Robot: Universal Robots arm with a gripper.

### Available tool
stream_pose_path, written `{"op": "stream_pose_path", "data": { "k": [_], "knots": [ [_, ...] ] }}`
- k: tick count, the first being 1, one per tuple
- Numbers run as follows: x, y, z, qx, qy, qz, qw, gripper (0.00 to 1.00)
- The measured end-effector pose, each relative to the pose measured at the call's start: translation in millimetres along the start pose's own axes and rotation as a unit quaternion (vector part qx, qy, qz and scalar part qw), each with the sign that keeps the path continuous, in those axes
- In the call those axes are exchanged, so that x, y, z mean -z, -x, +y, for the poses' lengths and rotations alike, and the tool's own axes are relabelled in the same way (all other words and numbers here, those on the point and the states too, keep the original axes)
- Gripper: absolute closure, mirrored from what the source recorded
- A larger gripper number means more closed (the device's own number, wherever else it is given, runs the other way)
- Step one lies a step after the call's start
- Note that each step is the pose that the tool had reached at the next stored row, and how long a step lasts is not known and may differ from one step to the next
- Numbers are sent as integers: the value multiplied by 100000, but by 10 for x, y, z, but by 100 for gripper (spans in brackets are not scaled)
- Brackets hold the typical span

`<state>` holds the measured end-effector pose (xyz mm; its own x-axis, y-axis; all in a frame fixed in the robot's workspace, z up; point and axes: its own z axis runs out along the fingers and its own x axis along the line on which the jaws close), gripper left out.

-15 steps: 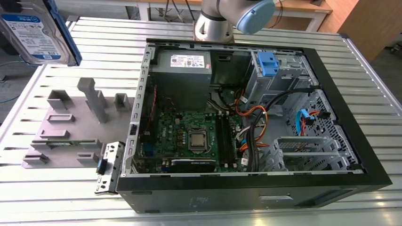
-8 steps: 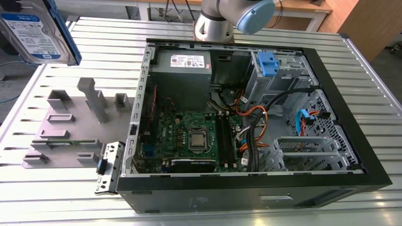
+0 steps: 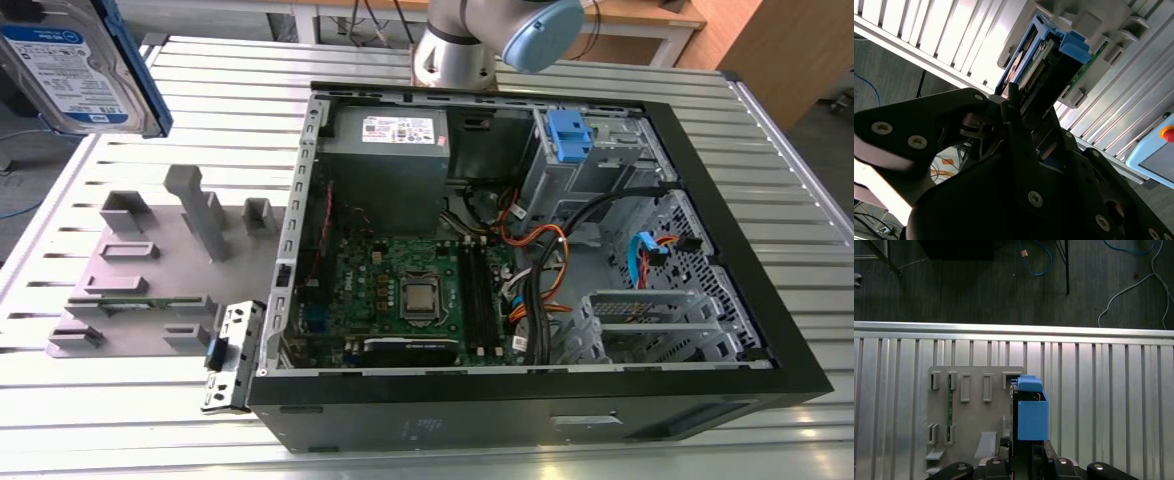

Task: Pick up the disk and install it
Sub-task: 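Pick up the disk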

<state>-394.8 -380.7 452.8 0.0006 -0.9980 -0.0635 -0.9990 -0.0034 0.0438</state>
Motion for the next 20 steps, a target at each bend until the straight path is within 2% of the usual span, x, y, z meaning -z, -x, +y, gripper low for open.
{"op": "stream_pose_path", "data": {
  "k": [13, 20],
  "knots": [
    [16, 1, 0, 2, 3, 1, 100000, 65],
    [17, 1, -19, 0, 1, -1, 100000, 65]
  ]
}}
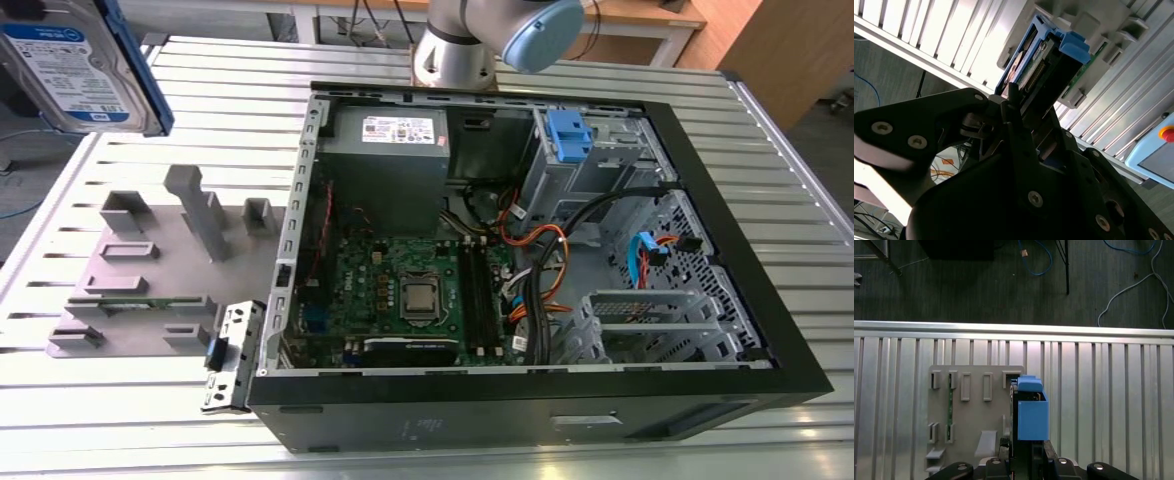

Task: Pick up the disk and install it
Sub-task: 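Pick up the disk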

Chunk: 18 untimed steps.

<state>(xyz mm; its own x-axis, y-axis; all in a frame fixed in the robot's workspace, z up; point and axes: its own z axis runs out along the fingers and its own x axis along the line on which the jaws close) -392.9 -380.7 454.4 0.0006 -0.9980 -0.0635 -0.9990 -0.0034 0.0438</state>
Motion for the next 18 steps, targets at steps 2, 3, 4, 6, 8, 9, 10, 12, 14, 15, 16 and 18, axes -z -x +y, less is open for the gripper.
{"op": "stream_pose_path", "data": {
  "k": [2, 3, 4, 6, 8, 9, 10, 12, 14, 15, 16, 18],
  "knots": [
    [0, 0, -5, -1, 1, 2, 100000, 65],
    [0, 0, -8, 0, -3, -1, 100000, 65],
    [1, 0, -12, 1, 1, 2, 100000, 65],
    [0, 0, -18, 2, -2, -2, 100000, 65],
    [2, 0, -25, 3, 4, 3, 100000, 65],
    [1, 0, -29, 1, 0, -1, 100000, 65],
    [1, 0, -34, 2, 0, 1, 100000, 65],
    [2, 0, -42, 4, 1, 1, 100000, 65],
    [2, 0, -50, 0, 0, 2, 100000, 65],
    [2, 0, -54, 0, 0, 0, 100000, 65],
    [2, 0, -57, 1, -1, -1, 100000, 65],
    [3, 0, -64, 0, 0, -1, 100000, 65]
  ]
}}
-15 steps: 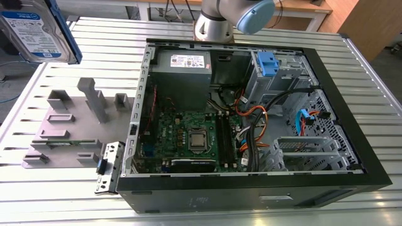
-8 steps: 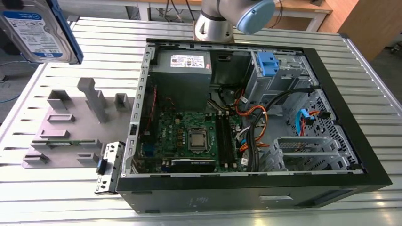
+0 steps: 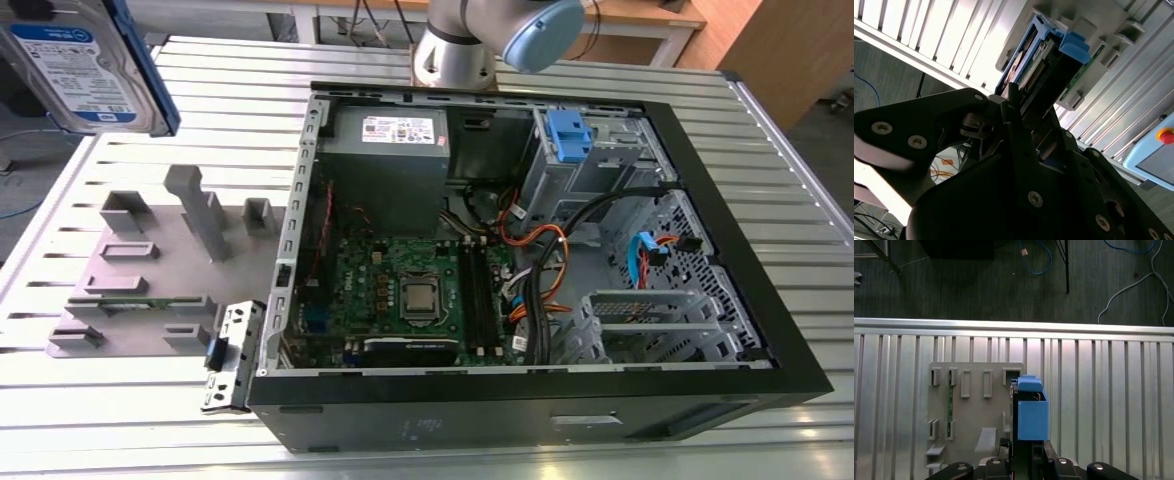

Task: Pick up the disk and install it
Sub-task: 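Pick up the disk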

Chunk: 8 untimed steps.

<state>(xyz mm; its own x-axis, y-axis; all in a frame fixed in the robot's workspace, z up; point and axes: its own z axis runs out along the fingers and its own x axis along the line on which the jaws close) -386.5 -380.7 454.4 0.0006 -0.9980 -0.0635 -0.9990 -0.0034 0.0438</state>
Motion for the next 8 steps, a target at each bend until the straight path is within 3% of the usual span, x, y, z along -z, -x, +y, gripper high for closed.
{"op": "stream_pose_path", "data": {
  "k": [8],
  "knots": [
    [1, 0, -28, 3, -5, -1, 100000, 65]
  ]
}}
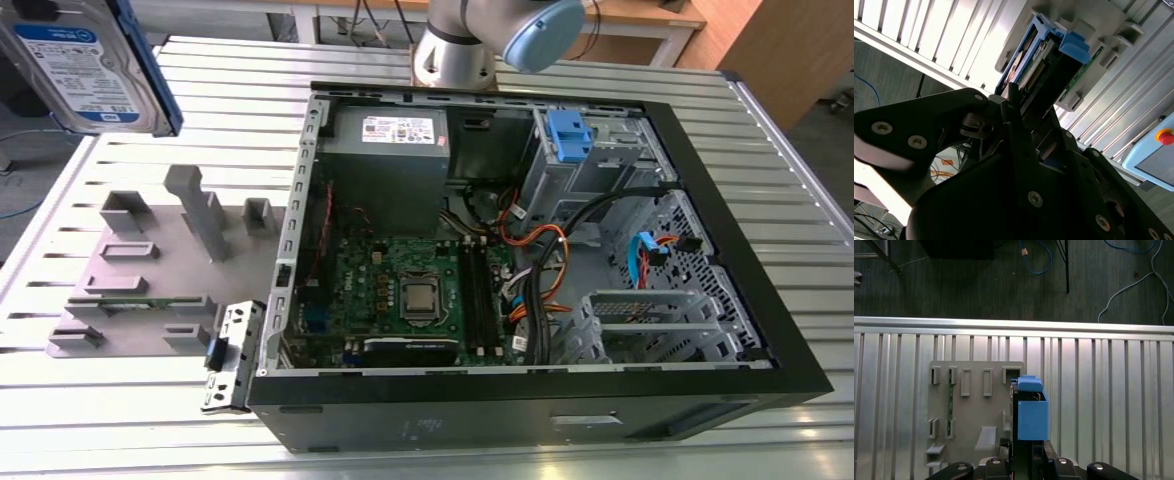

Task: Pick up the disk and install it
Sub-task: 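Pick up the disk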

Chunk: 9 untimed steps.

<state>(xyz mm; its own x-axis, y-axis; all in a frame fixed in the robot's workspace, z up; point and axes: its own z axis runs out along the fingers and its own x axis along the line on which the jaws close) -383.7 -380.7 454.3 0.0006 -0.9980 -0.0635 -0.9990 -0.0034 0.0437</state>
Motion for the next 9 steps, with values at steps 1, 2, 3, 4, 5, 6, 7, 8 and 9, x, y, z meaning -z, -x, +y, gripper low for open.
{"op": "stream_pose_path", "data": {
  "k": [1, 2, 3, 4, 5, 6, 7, 8, 9],
  "knots": [
    [0, 0, -3, -2, 1, 1, 100000, 65],
    [1, 0, -5, -5, 5, 3, 100000, 65],
    [1, 0, -6, -7, 3, 3, 100000, 65],
    [1, 0, -8, -1, 6, 3, 100000, 65],
    [1, 0, -11, -3, 8, 5, 100000, 65],
    [1, 0, -12, -3, 5, 3, 100000, 65],
    [1, 0, -13, -3, 5, 1, 100000, 65],
    [1, 0, -15, -1, 4, 3, 100000, 65],
    [1, 0, -17, -2, 6, 4, 100000, 65]
  ]
}}
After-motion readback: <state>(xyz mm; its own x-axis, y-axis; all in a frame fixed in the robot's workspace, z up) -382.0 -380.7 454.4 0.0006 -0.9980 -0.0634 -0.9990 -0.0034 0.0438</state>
